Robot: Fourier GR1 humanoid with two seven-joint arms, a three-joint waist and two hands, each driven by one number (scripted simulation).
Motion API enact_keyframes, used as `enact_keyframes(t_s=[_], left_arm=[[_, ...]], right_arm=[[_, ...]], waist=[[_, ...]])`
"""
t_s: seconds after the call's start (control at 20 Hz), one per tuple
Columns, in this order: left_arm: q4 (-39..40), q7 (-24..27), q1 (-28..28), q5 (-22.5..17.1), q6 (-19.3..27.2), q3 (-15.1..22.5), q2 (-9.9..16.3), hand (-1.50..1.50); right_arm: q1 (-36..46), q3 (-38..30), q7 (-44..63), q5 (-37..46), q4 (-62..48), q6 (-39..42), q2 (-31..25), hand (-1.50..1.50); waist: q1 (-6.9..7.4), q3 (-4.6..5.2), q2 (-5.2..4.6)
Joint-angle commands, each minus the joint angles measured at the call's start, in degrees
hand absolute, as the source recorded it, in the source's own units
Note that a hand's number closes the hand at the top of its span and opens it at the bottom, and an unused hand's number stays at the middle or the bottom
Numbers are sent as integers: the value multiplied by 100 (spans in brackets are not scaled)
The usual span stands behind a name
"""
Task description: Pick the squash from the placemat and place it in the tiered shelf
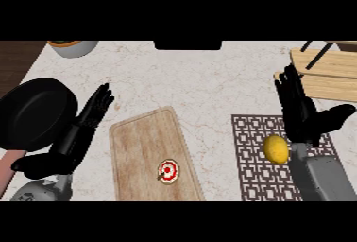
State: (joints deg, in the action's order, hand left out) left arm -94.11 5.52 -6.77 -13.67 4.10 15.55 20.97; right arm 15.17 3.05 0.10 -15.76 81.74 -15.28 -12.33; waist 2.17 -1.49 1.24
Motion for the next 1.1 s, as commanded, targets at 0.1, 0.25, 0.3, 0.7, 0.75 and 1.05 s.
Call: enact_keyframes(t_s=[0.1, 0.25, 0.3, 0.7, 0.75, 1.05], left_arm=[[401, -454, 479, 11, 359, -708, 414, 0], [1040, -796, 785, -173, 542, -1282, 708, 0], [810, -739, 886, -91, 524, -1016, 603, 0], [1306, -1017, 692, -417, 242, -1446, 705, 0], [1094, -1006, 869, -260, 362, -1314, 597, 0], [1200, -867, 1048, -323, 278, -1471, 693, 0]], right_arm=[[-156, 278, -247, 529, 510, 165, -397, 150], [-286, 557, -399, 1086, 846, 128, -715, 150], [-758, -85, 86, 2099, -270, -835, -1695, 150], [-2454, 1435, 260, 3737, 1490, -2686, -133, -150], [-2338, 1542, 1118, 4220, 1932, -2708, -323, -150], [-3156, 1332, 2766, 6042, 2366, -2195, -1140, -150]], waist=[[-210, 154, -101], [-244, 165, -100], [-443, 295, -231], [-335, 159, -104], [-285, 161, -100], [-417, 202, -84]])
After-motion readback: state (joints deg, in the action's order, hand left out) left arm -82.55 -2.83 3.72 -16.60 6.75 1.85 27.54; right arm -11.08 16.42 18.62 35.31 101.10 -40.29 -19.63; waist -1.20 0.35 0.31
